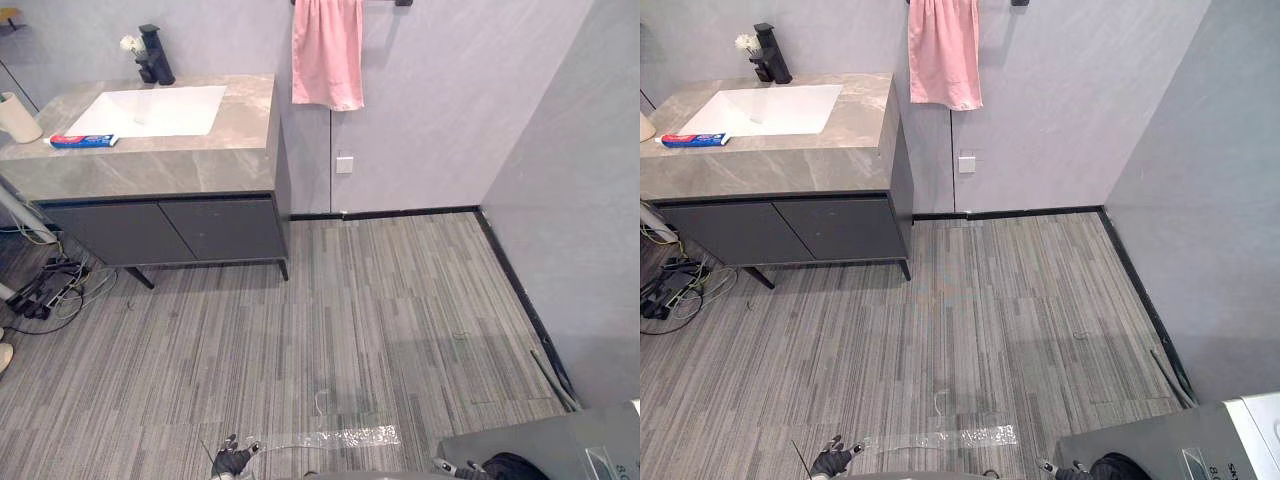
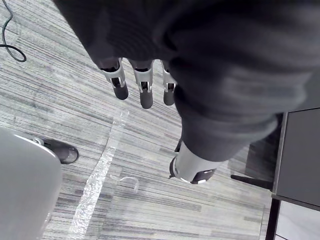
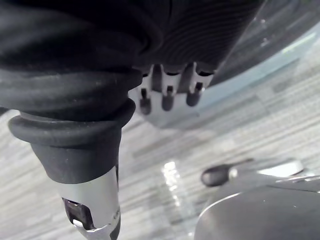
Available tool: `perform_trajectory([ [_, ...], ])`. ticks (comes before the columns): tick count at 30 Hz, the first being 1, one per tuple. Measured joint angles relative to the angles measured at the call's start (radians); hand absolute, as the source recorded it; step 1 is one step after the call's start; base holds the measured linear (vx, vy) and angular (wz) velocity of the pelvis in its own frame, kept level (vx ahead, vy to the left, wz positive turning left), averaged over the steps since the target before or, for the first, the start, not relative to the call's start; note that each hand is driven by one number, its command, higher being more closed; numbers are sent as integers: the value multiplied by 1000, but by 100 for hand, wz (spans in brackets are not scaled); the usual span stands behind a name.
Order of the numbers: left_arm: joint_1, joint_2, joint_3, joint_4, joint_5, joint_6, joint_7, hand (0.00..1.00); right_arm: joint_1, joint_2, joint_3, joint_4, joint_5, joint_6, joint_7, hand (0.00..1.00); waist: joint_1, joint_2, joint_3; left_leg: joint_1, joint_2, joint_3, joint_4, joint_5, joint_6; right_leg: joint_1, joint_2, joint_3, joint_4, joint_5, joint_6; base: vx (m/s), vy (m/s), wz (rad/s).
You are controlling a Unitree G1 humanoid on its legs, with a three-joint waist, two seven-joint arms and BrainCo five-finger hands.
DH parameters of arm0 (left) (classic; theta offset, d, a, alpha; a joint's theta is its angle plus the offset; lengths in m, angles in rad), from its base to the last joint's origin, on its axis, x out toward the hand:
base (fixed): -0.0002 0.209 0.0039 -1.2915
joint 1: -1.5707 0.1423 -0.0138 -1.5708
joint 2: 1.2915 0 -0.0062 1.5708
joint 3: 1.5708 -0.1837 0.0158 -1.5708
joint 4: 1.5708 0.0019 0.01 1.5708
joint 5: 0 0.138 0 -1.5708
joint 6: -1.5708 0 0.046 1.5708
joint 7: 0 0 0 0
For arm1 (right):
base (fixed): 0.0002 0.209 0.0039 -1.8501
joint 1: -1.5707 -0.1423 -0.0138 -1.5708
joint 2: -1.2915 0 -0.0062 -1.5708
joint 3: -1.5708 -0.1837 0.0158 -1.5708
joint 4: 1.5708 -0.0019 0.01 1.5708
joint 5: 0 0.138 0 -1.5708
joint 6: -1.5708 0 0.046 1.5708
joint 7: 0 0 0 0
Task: Organize washtable
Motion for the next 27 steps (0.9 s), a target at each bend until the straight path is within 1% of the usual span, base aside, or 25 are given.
perform_trajectory([
  [2,0,0,0,0,0,0,0,0,0,0,0,0,0,0,0,0,0,1,1,0,0,0,0,2,-3,0,0,0,0,3,-4,-58,-10,-1],
  [5,0,0,0,0,0,0,0,0,1,0,1,0,1,-1,0,0,0,0,1,7,0,1,-20,14,-19,-8,1,-1,-1,7,-10,-63,-10,0],
  [8,0,0,-1,0,0,0,0,0,1,0,2,0,2,-1,0,0,1,-1,2,8,2,0,-30,22,-10,-8,4,-1,-10,14,-21,-32,-6,1],
  [27,-5,1,0,-2,0,-2,1,0,-5,2,3,-1,21,-4,0,0,0,-4,20,19,6,4,-31,22,-11,11,7,-1,-16,17,-22,7,-3,0],
])
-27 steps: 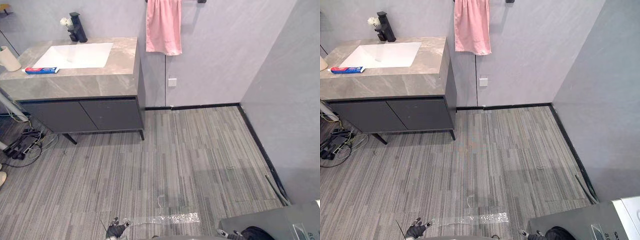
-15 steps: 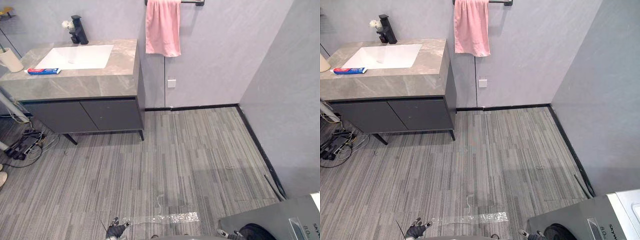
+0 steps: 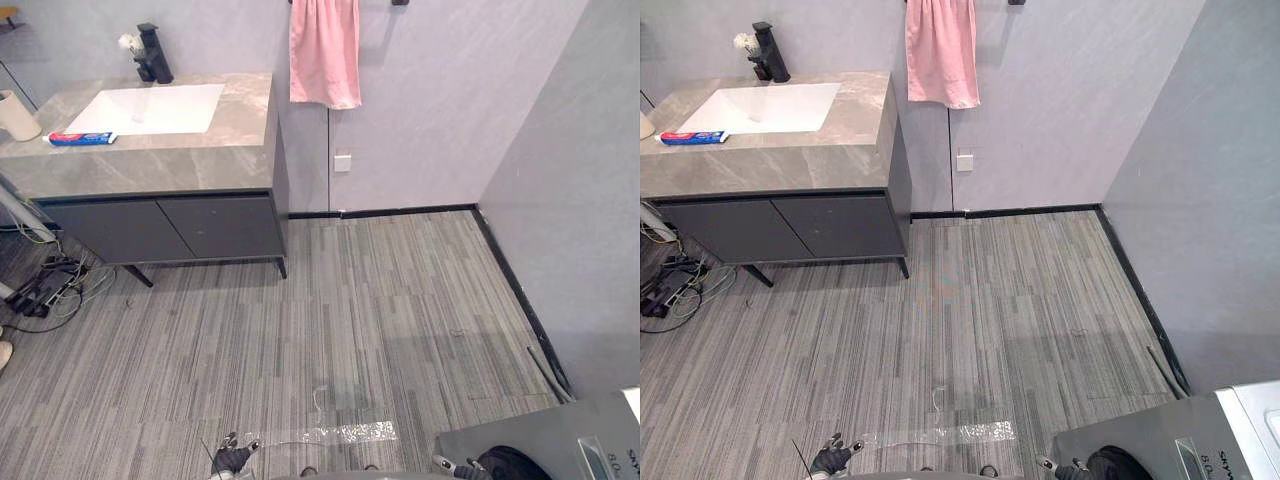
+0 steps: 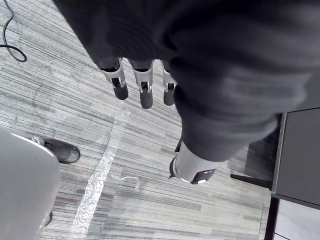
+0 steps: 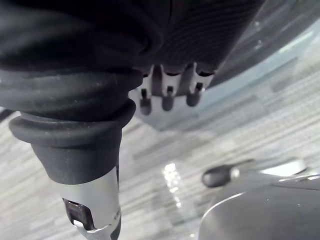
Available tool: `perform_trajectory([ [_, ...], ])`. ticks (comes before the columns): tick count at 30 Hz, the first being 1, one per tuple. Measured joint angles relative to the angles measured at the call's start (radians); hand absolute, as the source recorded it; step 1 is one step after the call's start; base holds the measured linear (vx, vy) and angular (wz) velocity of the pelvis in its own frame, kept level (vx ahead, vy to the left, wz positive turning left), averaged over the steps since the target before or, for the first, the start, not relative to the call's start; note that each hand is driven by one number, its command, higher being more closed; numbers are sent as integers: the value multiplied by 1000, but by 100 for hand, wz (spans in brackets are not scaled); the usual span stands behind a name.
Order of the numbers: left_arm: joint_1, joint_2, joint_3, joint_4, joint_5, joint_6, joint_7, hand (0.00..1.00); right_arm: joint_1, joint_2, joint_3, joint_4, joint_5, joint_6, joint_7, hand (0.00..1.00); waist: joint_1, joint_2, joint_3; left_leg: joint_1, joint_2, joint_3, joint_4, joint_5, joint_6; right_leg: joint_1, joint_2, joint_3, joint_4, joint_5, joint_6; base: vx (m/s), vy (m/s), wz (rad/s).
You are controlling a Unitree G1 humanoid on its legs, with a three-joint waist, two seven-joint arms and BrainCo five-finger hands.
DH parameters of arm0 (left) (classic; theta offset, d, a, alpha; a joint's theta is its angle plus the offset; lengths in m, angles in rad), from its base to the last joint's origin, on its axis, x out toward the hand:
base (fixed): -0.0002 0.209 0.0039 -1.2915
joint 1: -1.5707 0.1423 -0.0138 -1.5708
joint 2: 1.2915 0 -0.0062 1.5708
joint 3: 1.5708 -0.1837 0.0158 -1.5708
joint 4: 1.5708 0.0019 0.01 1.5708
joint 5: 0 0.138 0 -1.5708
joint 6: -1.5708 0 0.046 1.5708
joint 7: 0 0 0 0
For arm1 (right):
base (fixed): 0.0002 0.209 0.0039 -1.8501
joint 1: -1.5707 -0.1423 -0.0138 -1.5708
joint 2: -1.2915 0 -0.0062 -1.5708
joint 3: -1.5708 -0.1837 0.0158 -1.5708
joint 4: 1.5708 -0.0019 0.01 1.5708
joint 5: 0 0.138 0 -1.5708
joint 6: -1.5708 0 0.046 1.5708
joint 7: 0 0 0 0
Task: Organize washtable
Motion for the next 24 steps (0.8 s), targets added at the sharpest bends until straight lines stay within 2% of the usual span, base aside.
perform_trajectory([
  [24,1,-1,22,5,-23,1,10,0,-2,2,-4,0,13,0,1,0,1,-2,1,-15,4,4,1,-1,-1,-17,4,-1,10,-8,-2,0,0,0],
])
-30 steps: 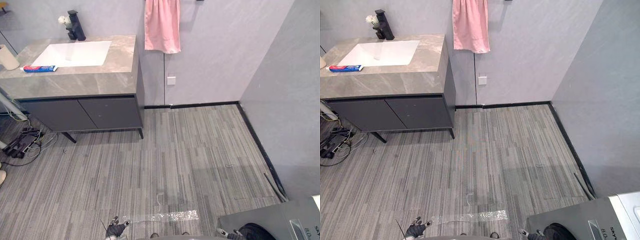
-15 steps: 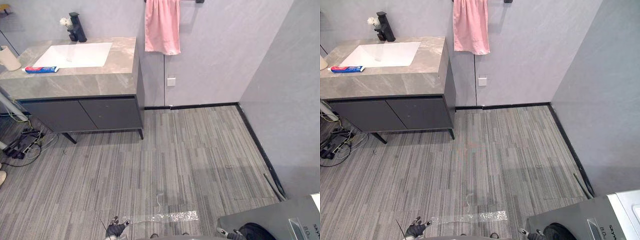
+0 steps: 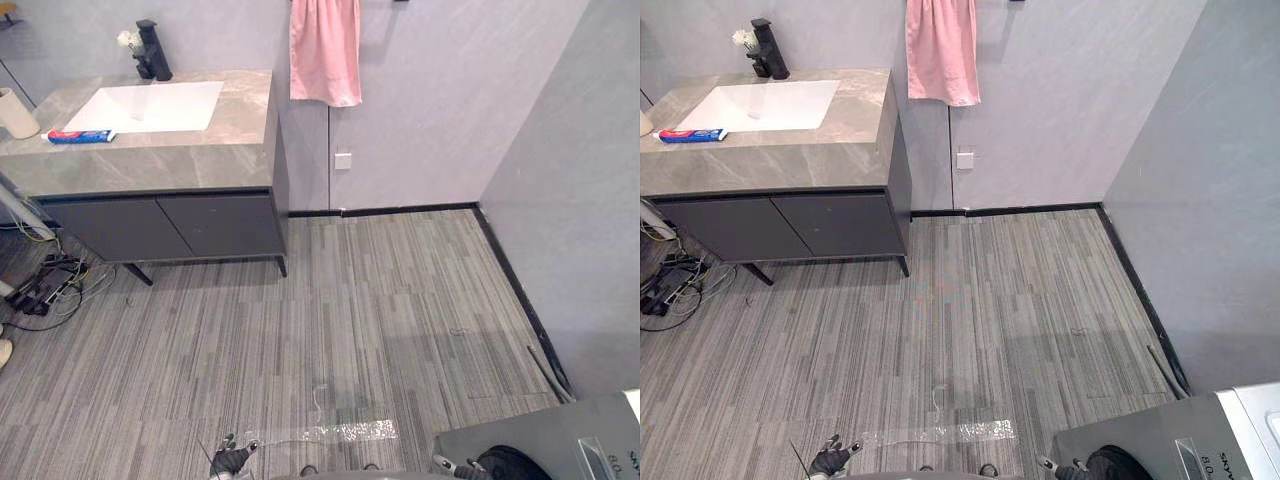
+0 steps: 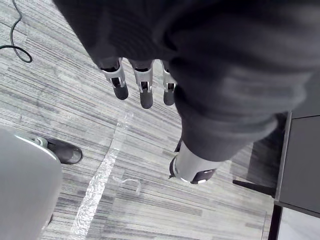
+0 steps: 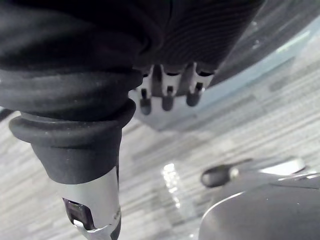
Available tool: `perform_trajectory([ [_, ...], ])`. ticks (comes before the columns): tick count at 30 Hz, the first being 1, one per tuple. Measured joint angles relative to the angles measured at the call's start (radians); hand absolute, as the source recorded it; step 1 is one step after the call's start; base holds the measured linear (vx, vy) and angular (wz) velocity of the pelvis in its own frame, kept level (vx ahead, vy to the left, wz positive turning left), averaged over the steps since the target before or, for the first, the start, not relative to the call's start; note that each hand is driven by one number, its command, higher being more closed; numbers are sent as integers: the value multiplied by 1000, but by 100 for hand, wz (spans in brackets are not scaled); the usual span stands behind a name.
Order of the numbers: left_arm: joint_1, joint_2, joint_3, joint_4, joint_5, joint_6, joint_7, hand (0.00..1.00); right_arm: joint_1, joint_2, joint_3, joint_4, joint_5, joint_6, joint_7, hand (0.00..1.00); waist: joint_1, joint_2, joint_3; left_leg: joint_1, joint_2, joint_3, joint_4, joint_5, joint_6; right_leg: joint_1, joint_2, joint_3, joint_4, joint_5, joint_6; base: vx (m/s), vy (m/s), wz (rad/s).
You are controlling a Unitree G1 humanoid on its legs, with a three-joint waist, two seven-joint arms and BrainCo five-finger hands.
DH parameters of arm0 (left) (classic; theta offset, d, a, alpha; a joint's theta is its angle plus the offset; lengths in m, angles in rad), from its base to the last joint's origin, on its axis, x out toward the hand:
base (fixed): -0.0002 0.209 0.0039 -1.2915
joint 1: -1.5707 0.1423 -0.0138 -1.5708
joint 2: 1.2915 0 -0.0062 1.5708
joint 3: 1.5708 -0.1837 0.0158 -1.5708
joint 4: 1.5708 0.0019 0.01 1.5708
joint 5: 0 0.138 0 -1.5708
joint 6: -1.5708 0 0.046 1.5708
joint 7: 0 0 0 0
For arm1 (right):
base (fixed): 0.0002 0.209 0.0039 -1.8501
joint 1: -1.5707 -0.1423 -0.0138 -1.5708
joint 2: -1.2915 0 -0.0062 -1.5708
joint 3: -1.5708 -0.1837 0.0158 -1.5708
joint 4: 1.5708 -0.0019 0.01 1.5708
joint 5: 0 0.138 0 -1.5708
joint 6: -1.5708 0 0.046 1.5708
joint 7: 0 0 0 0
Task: Organize washtable
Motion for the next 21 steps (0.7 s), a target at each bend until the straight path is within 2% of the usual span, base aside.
perform_trajectory([
  [1,0,0,24,-1,-4,0,3,0,-3,7,-10,-2,5,-1,0,0,-1,-5,10,-6,3,6,24,-12,-13,-15,1,0,47,-27,-4,0,0,0],
  [4,0,-6,128,-12,-35,0,8,0,2,34,-19,-41,7,-3,0,0,2,-36,56,-97,20,44,313,-118,-50,-50,-9,1,212,-131,-25,-49,-65,6],
  [5,1,-10,175,-29,-38,1,10,0,6,42,1,-58,6,-3,0,0,3,-46,62,-214,44,71,564,-137,-49,-76,-12,-2,284,-185,-38,-76,-97,6],
  [6,10,-26,193,-52,-45,1,10,0,22,36,27,-79,6,-3,0,0,11,-41,68,-318,84,83,784,-112,-13,-84,-4,-4,339,-219,-54,-52,-79,-4],
  [7,17,-33,201,-55,-47,1,11,0,22,29,38,-84,5,-4,1,0,22,-38,72,-359,107,94,865,-102,9,-86,2,-2,364,-235,-65,76,-19,-18],
  [8,27,-37,203,-56,-57,2,10,0,32,24,55,-100,4,-2,-1,0,32,-24,77,-413,153,109,957,-112,11,-79,4,7,402,-271,-72,119,13,-12],
  [9,29,-37,203,-57,-57,2,10,0,33,24,59,-104,3,0,-1,0,31,-28,76,-426,158,110,962,-113,11,-74,-1,9,409,-281,-70,188,49,-10],
  [11,47,-44,202,-85,-57,2,8,0,30,20,76,-115,-9,7,0,0,43,-32,74,-459,149,118,901,-130,-20,-64,-28,34,416,-305,-56,195,98,-23],
  [12,47,-59,203,-90,-57,1,8,0,27,16,75,-119,-14,8,1,0,61,-34,71,-465,131,123,800,-130,-25,-57,-49,61,410,-314,-44,318,188,-35],
  [13,50,-66,206,-92,-57,1,9,0,21,12,75,-119,-15,10,1,0,65,-29,71,-469,110,119,699,-127,-28,-50,-67,71,400,-322,-31,427,273,-37],
  [15,68,-83,205,-91,-56,1,8,0,11,9,73,-119,-15,10,3,0,75,-2,50,-463,63,55,445,-71,-55,-39,-101,98,368,-356,10,437,348,-37],
  [16,72,-90,209,-89,-63,1,8,0,13,13,72,-119,-15,11,4,0,82,-3,39,-467,53,58,463,-39,-34,-35,-110,116,364,-370,19,465,396,-60],
  [17,87,-83,212,-89,-68,0,7,0,28,34,66,-118,-16,14,11,0,102,-23,-10,-483,25,86,508,-71,10,-32,-147,142,349,-387,39,421,306,-52],
  [18,89,-72,215,-88,-68,0,8,0,38,57,65,-119,-16,17,21,0,104,-51,-37,-484,5,114,526,-112,22,-26,-176,149,360,-386,63,697,397,-49],
  [19,76,-64,215,-87,-67,1,8,0,38,79,58,-129,-16,18,26,0,106,-70,-41,-461,-16,141,561,-154,60,-36,-205,169,439,-379,81,593,297,-29],
  [20,73,-60,211,-87,-68,2,8,0,39,89,45,-136,-15,20,27,0,107,-74,-39,-437,-24,151,572,-178,73,-47,-211,181,513,-371,95,693,345,-29],
  [21,63,-52,200,-86,-75,2,8,0,41,100,29,-153,-15,20,29,0,103,-82,-30,-370,-45,162,573,-210,94,-111,-216,214,745,-309,147,508,262,-11],
])
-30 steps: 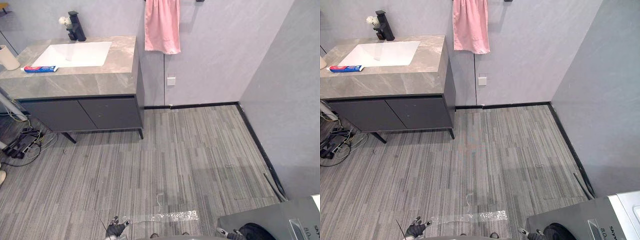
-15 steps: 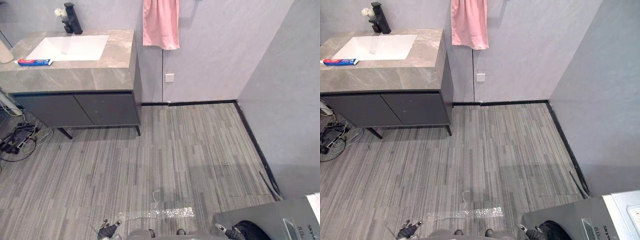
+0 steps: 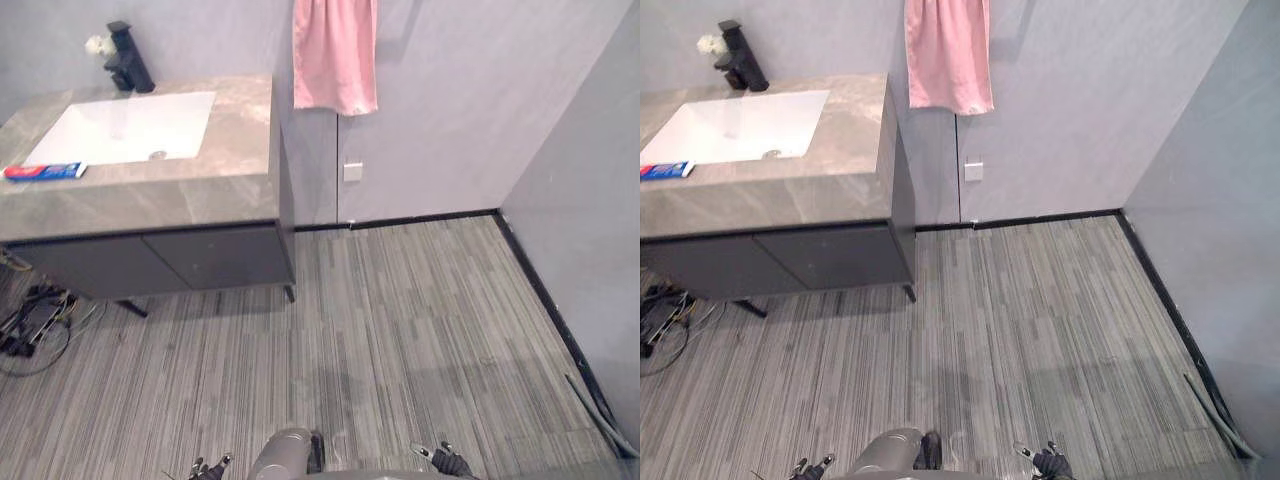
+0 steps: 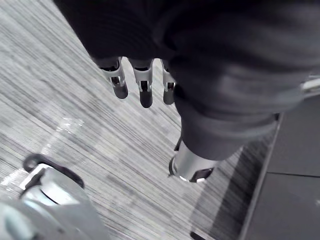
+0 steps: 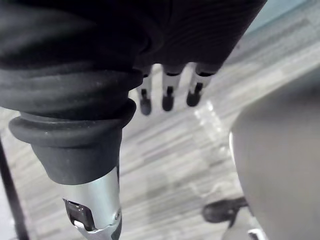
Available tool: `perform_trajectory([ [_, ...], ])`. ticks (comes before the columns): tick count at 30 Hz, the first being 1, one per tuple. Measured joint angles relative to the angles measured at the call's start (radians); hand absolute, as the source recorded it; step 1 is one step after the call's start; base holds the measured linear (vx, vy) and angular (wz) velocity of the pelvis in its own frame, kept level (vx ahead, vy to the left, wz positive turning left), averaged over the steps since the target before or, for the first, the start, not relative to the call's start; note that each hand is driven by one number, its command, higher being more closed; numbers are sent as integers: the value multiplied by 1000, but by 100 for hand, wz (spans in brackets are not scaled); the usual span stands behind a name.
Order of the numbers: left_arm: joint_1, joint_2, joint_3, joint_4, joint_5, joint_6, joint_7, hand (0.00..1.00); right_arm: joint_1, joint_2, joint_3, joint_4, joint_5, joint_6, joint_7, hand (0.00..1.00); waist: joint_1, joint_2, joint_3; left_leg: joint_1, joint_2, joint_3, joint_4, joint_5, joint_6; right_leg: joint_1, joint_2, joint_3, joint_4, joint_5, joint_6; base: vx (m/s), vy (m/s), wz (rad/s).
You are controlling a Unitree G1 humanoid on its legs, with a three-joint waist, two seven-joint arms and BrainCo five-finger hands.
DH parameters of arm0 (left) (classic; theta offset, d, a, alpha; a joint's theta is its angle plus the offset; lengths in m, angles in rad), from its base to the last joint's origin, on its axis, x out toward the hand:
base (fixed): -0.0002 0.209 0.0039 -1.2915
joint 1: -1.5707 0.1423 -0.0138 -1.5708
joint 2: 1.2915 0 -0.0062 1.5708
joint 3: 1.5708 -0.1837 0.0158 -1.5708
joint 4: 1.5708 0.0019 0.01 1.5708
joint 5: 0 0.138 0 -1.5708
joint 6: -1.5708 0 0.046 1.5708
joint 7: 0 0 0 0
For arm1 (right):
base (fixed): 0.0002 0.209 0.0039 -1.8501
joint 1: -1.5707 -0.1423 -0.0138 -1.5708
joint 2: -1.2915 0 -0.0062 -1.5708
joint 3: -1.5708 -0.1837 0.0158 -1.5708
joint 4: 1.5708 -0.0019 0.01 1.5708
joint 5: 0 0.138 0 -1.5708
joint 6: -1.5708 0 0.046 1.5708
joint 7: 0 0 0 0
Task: Organize washtable
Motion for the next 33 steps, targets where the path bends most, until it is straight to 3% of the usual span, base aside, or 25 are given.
perform_trajectory([
  [1,-18,8,-31,-1,0,0,0,0,2,-1,0,-13,0,-1,1,0,-15,0,7,64,-11,0,-5,-24,11,-71,10,13,242,83,10,477,238,2],
  [3,-45,5,-65,-12,0,-1,-1,0,1,-5,0,-36,0,-2,1,0,-26,17,18,165,-12,0,-41,-40,10,-172,15,-36,442,104,6,420,168,-5],
  [5,-72,-5,-78,-20,0,-1,-1,0,0,-5,-1,-54,0,-4,1,0,-45,26,24,265,0,-3,-115,-45,1,-252,7,-123,470,96,-7,419,93,-14],
  [7,-97,-12,-79,-29,0,-1,-1,0,4,-2,-1,-70,0,-5,-6,0,-52,24,25,338,22,-5,-173,-56,-19,-319,-5,-236,390,87,-23,313,14,-12],
  [10,-128,-20,-107,-28,3,-2,-1,0,-1,0,-8,-79,11,-16,-9,0,-61,30,26,435,57,-8,-239,-73,-53,-359,4,-345,34,91,-40,458,-96,-6],
  [12,-130,-22,-109,-24,4,-3,0,0,-12,-1,-22,-77,12,-16,-9,0,-78,44,35,486,95,-27,-266,-98,-103,-366,55,-320,-263,204,-91,454,-185,18],
  [14,-127,-27,-106,-2,6,-3,0,0,-12,-6,-23,-68,11,-14,-8,0,-77,53,33,522,121,-53,-275,-92,-143,-348,84,-303,-296,358,-112,514,-251,9],
  [15,-127,-35,-99,4,14,-2,0,0,-23,-16,-24,-61,10,-12,-9,0,-74,73,31,522,145,-74,-272,-65,-180,-347,98,-322,-278,341,-133,522,-265,6],
  [16,-121,-49,-97,5,29,-2,-1,0,-37,-19,-22,-49,9,-12,-9,0,-73,69,29,527,145,-104,-262,-8,-184,-348,97,-324,-243,303,-142,518,-270,2],
  [18,-112,-56,-92,19,48,0,-4,0,-48,-29,-21,-38,8,-10,-6,0,-81,91,32,503,159,-143,-176,66,-154,-318,108,-330,-212,254,-163,537,-302,8],
  [19,-106,-61,-56,19,51,-2,-1,0,-49,-34,-2,-40,7,-11,-6,0,-83,101,35,448,176,-173,-10,124,-122,-274,125,-336,-216,216,-174,456,-251,5],
  [20,-106,-64,-41,19,51,-1,0,0,-48,-36,9,-40,8,-11,-6,0,-82,103,37,404,185,-185,100,174,-112,-249,132,-341,-220,198,-181,415,-226,1],
  [21,-103,-57,-20,17,51,-2,0,0,-48,-39,29,-41,8,-13,-8,0,-73,97,46,304,215,-203,318,270,-101,-192,148,-348,-242,164,-198,346,-211,-2],
  [22,-97,-55,-21,13,49,-1,0,0,-54,-42,47,-42,11,-13,-11,0,-67,106,49,213,265,-187,489,248,-88,-136,175,-351,-265,150,-213,321,-195,-8],
  [24,-90,-41,-46,-8,41,-1,1,0,-69,-34,79,-47,29,-18,-15,0,-50,88,58,123,286,-155,560,203,-80,-54,179,-347,-315,138,-218,267,-148,-16],
  [26,-81,-21,-121,-52,40,-2,1,0,-67,-37,120,-97,61,-22,-29,0,-47,75,60,45,272,-116,487,167,-86,-6,161,-348,-351,116,-207,211,-89,0],
  [28,-53,-11,-230,-154,32,-5,5,0,-50,-46,145,-266,89,-27,-45,0,-51,78,65,-19,228,-54,289,118,-100,28,132,-361,-351,71,-197,198,17,27],
  [30,-30,-20,-299,-299,-10,-7,22,0,-48,-52,164,-404,89,-41,-72,0,-50,76,68,-36,172,-16,94,114,-105,54,108,-382,-356,39,-183,238,107,41],
  [31,-16,-27,-314,-374,-19,-10,31,0,-51,-58,164,-453,89,-47,-80,0,-48,75,68,-37,152,-18,7,119,-109,61,104,-385,-358,29,-173,360,178,32],
  [32,4,-41,-333,-507,-23,-28,73,0,-57,-71,179,-525,88,-70,-107,0,-40,76,66,-23,117,-37,-168,143,-138,68,98,-384,-364,11,-157,362,189,0],
  [33,19,-43,-341,-629,-20,-43,114,0,-62,-70,181,-590,87,-83,-129,0,-30,68,61,-14,88,-54,-222,222,-115,78,88,-364,-366,-13,-147,376,197,-19],
])
